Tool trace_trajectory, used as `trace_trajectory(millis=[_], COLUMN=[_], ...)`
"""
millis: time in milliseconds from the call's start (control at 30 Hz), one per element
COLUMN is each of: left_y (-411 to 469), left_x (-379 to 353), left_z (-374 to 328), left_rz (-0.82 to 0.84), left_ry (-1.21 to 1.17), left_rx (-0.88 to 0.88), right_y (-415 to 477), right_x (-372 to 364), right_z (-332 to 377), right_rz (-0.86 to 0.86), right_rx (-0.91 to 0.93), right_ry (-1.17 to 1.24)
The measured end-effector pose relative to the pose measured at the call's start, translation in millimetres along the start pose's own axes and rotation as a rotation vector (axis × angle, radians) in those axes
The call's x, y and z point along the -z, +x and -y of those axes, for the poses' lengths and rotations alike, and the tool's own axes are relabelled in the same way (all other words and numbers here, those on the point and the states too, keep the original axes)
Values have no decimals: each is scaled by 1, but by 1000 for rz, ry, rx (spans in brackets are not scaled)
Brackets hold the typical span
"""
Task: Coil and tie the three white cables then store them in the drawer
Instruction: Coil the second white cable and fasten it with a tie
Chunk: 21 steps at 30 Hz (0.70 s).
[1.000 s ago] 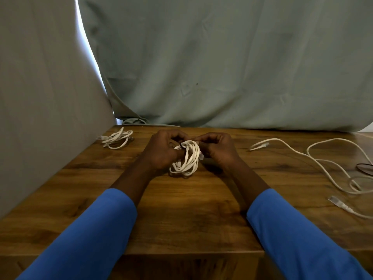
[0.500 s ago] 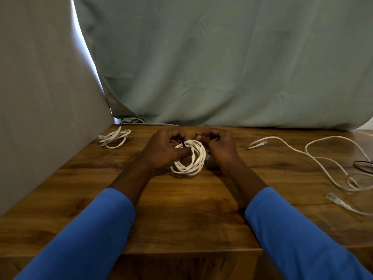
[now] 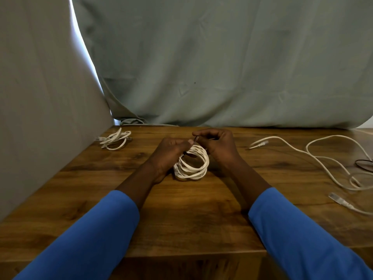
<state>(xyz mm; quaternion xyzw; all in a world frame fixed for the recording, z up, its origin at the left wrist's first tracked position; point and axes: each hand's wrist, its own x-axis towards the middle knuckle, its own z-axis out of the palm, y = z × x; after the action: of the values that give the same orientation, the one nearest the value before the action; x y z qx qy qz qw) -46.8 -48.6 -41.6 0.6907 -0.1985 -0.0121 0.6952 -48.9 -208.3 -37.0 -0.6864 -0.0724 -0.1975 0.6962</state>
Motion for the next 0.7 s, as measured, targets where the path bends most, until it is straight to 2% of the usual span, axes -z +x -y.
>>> trace_trajectory(millis=[100, 233, 400, 567, 700], left_y=[1, 4, 10, 16, 14], left_x=[-2, 2, 6, 16, 16], left_z=[3, 7, 11, 8, 4], left_rz=[-65, -186, -309, -490, -462], left_ry=[-9, 51, 145, 118, 156], left_rx=[3, -58, -151, -199, -275], right_y=[-6, -14, -17, -12, -15], right_x=[-5, -8, -11, -7, -7], right_z=[7, 9, 5, 0, -2], right_rz=[111, 232, 204, 56, 20], right_rx=[-163, -203, -147, -72, -67], right_ry=[204, 134, 111, -99, -129])
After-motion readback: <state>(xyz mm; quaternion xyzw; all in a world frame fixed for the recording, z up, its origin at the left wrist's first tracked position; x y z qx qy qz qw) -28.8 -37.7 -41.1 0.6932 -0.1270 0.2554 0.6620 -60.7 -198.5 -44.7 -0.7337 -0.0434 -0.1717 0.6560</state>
